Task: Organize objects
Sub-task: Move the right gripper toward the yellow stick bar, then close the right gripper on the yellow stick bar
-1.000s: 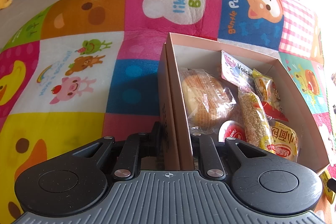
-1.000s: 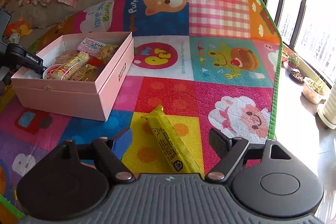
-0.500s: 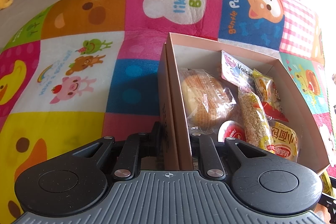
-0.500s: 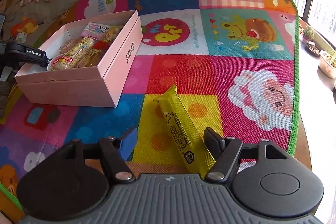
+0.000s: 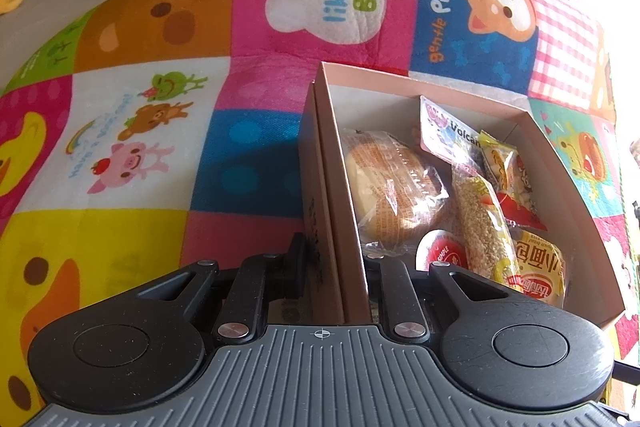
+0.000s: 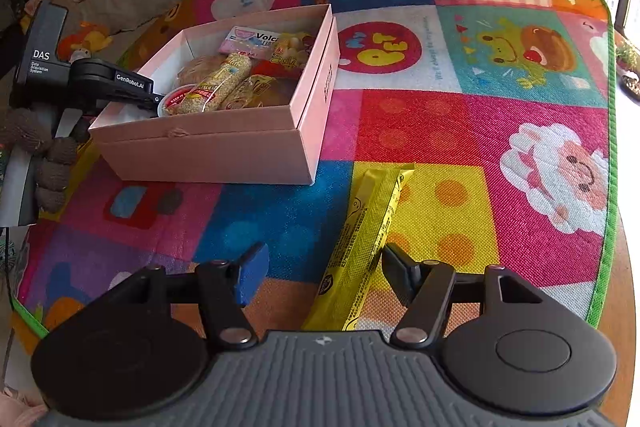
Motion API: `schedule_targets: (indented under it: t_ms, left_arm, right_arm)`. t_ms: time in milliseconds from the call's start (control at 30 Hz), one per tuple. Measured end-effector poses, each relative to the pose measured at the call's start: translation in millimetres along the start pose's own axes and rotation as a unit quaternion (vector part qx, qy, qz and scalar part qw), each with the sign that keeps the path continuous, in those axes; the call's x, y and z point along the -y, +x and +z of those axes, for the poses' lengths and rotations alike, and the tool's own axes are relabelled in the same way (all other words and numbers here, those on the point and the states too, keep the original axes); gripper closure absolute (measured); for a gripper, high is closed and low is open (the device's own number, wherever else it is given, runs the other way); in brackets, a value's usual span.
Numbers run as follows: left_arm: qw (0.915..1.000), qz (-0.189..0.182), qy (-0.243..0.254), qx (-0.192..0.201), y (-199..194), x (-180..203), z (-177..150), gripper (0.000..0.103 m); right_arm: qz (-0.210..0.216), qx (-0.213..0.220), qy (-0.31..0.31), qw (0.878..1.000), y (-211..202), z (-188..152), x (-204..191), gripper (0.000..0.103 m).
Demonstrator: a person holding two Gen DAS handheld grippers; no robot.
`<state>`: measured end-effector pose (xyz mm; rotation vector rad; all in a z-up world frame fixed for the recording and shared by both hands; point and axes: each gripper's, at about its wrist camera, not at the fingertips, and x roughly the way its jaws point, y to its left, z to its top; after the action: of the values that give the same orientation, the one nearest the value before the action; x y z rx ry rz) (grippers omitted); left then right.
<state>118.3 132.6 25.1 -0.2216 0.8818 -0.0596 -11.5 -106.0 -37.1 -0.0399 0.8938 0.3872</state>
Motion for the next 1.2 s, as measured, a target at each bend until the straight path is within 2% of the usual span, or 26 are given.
schedule_targets:
  t_ms: [100, 267, 367, 433, 500, 633, 1000, 1200]
  left_arm:
    - [1.0000, -0.002, 0.003, 0.004, -0.5, 0.1, -1.7, 0.083]
    - [1.0000, -0.001, 0.002, 0.006, -0.6, 1.0, -2.3, 0.083]
    - [1.0000, -0.001, 0.002, 0.006, -0.8, 1.1, -2.4, 0.083]
    - [1.0000, 0.000, 0.004, 0.008, -1.0, 1.6, -2.8, 0.083]
    - [1.0000, 0.000, 0.003, 0.008, -1.2, 1.8, -3.0, 0.083]
    - [0.9999, 0.003, 0.004, 0.009, -1.2, 3.3, -3.4, 0.083]
    - [0.9993, 0.013, 0.024, 0.024, -2.0, 7.5, -9.1, 0.084]
    - [0.9992, 0.015, 0.025, 0.028, -2.5, 8.9, -10.6, 0.084]
  right_arm:
    - [-0.013, -0.001, -0.005, 1.000, 4.9, 4.0, -1.4, 0.040]
    - [-0.021, -0.003, -0.005, 1.000, 11.5, 7.1, -0.5, 0.047]
    - [-0.029, 0.000, -0.002, 1.000, 13.4, 8.8, -0.3, 0.054]
    - [-0.037, 0.001, -0.005, 0.999, 13.4, 8.9, -0.8, 0.065]
    - [-0.047, 0.001, -0.010, 0.999, 12.7, 8.1, -0.6, 0.071]
    - [-0.042, -0.001, -0.008, 0.999, 7.5, 4.1, -2.9, 0.078]
    - [-0.037, 0.033, -0.047, 0.998, -14.2, -34.3, -25.3, 0.077]
    - [-0.032, 0.036, -0.052, 0.998, -14.5, -33.3, -23.8, 0.077]
